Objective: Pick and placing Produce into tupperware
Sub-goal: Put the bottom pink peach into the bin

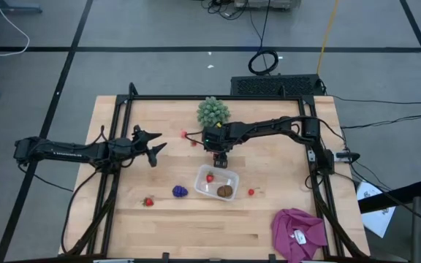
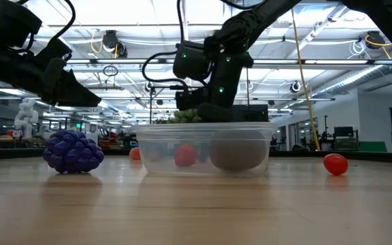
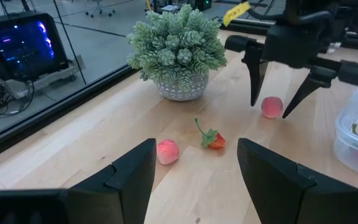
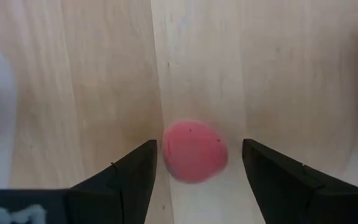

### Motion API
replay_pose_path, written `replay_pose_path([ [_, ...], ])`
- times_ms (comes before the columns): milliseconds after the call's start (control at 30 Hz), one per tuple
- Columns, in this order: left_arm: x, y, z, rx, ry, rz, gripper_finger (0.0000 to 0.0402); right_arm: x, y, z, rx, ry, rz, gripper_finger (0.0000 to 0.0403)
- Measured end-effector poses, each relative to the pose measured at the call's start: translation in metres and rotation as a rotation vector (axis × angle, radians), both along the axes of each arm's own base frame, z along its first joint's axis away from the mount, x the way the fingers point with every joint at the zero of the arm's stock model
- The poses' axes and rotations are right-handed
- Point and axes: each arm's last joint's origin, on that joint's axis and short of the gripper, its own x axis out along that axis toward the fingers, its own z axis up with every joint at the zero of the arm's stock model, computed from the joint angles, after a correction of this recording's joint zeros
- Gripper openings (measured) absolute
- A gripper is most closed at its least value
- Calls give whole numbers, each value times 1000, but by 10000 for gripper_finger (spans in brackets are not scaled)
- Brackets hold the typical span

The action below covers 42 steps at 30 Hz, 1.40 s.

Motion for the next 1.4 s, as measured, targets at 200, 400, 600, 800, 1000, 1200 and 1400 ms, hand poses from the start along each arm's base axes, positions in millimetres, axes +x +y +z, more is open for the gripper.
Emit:
replay_pose_path([
  [200,0,0,0,-3,-2,1,230,1,0,-4,1,6,0,226],
  [400,0,0,0,-3,-1,1,230,2,0,-1,-3,-20,-1,226],
  [600,0,0,0,-3,-1,1,230,2,0,-1,-3,-19,-1,225],
  [800,0,0,0,-2,-1,1,230,2,0,-1,-2,-16,-1,195],
  [1000,0,0,0,-2,-1,2,230,2,0,-1,-3,-15,1,150],
  [1200,0,0,0,-2,-1,1,230,2,0,0,-5,-14,9,123],
  [1400,0,0,0,-2,-1,1,230,0,0,9,-9,-34,9,124],
])
